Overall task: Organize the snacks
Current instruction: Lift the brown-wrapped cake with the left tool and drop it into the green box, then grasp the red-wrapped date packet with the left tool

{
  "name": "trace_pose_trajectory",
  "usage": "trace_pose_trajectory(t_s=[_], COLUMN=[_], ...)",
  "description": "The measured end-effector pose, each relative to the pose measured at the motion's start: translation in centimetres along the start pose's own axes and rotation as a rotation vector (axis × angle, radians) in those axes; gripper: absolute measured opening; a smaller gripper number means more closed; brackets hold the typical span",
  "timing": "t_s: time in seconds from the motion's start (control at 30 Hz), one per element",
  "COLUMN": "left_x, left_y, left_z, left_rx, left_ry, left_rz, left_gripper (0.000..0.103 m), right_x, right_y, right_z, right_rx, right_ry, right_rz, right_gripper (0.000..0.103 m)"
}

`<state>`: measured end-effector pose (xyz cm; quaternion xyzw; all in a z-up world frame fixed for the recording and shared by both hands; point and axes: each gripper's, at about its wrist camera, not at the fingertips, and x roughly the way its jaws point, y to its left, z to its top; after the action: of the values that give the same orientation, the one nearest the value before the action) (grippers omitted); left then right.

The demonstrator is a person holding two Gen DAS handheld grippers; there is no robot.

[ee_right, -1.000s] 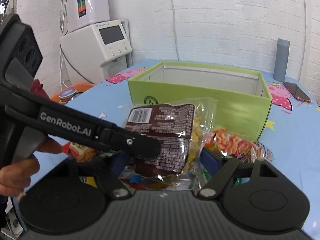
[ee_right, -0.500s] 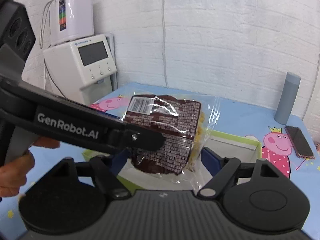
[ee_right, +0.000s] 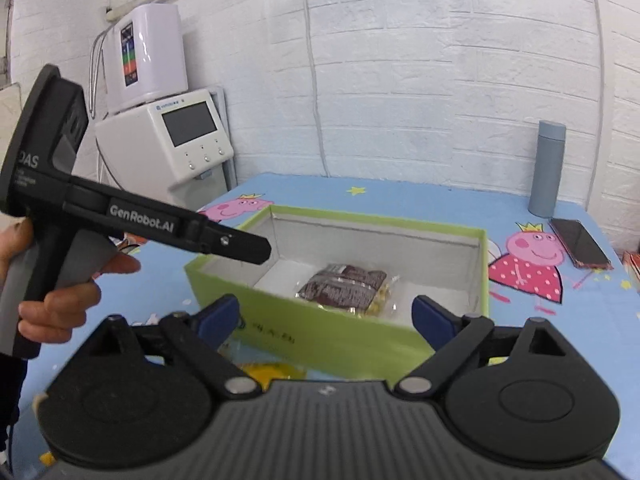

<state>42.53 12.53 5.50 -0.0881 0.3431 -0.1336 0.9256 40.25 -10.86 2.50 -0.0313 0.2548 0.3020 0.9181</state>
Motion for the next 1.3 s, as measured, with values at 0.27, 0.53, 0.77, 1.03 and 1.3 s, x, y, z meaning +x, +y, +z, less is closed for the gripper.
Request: trace_pose_trajectory(t_s=[0.27,0.53,0.77,1.03,1.3], left_x=[-3.9,-7.2,-3.1,-3.4,-5.1], left_y=[-5.7,-8.8,-10.1,-9.7,-9.9], left_z=[-9.6,-17.1,-17.6,-19.5,-19.2], left_rx=[-0.015,-0.150,-0.160,-0.165,-0.088], left_ry=[0.090,0.178,0.255,0.308,0.239], left_rz=[-0.112,-0.215,-0.180,-0.206,-0.148], left_gripper=[0.069,0.067,0.052,0.025,0.066], right_x=[-10.1,-11.8,-9.7,-10.8,-12.4], right_y=[2.1,3.5,2.9,5.8,5.4], right_z=[-10.2,-15.9,-16.3,-17.0,-17.4], right_rx=[0.121,0.181,0.129,0.094,0.136], right_ry=[0.064,0.139,0.149,0.160,0.142], right_rz=[-0.084,-0.086,-0.060,0.003,-0.055], right_gripper=[0.093,0.093,0.093,0.093,0.093])
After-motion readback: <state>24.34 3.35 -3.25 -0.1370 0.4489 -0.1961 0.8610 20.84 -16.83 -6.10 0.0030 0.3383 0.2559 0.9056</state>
